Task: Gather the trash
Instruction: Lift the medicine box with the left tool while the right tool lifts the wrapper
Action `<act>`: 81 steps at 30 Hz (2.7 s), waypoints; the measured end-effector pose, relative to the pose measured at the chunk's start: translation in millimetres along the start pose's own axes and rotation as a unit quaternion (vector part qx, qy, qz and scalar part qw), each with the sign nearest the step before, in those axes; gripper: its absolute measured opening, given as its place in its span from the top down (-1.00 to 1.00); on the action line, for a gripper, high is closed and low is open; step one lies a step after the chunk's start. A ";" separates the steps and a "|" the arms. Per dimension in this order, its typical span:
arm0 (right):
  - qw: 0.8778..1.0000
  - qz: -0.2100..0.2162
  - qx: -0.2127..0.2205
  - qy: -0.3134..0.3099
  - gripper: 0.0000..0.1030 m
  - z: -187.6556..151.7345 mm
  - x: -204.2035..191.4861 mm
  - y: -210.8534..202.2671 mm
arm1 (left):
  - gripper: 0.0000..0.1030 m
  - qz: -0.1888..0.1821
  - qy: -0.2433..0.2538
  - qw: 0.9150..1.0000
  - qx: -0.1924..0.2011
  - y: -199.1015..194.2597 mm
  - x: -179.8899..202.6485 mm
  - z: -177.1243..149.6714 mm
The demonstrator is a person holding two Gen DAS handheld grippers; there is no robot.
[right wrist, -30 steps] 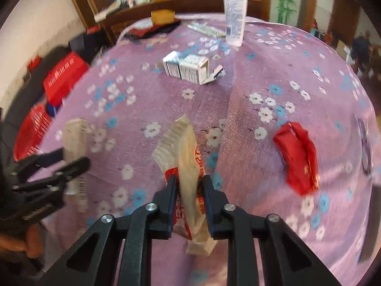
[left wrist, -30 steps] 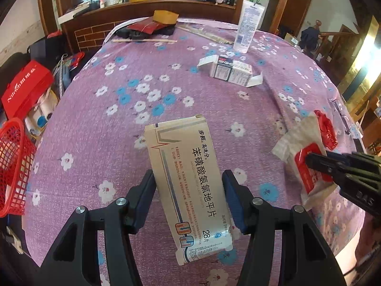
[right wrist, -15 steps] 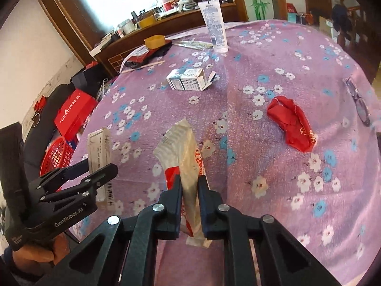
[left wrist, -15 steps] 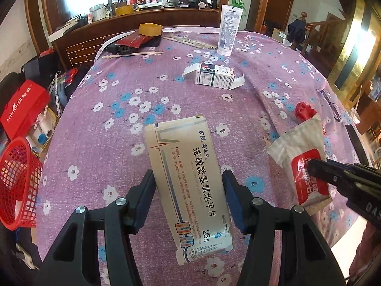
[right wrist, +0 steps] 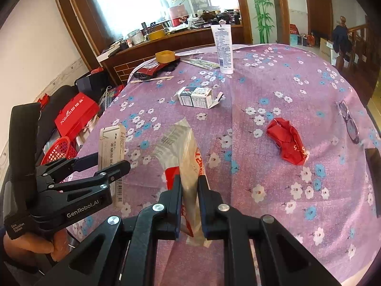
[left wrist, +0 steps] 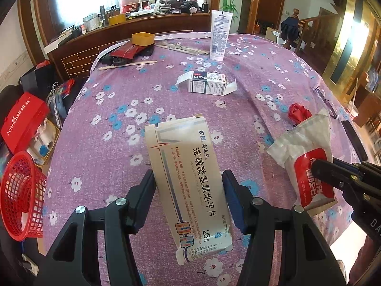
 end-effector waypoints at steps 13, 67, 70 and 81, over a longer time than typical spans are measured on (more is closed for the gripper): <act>0.999 -0.024 0.030 0.039 0.74 -3.4 30.8 -27.9 | -0.08 -0.013 0.025 1.000 0.001 -0.5 31.2 5.3; 0.999 0.024 0.006 -0.022 0.74 31.7 -23.5 0.5 | -0.08 0.030 -0.088 0.995 0.037 -29.9 -70.8 -6.5; 0.999 0.034 0.000 -0.030 0.74 34.1 -34.3 6.0 | -0.08 0.038 -0.096 0.994 0.039 -33.0 -81.3 -8.8; 0.996 0.061 -0.018 -0.062 0.73 45.8 -76.2 26.3 | -0.09 0.057 -0.124 0.989 0.048 -42.5 -118.7 -16.6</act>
Point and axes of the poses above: each gripper's, at about its wrist camera, not at the fingertips, and y roughly the way its jaws point, x to its right, z to its top, the point moved 2 cm from there along y, roughly the way its jaws point, and after that the axes turned 8 degrees about z, right-handed, at the moved point
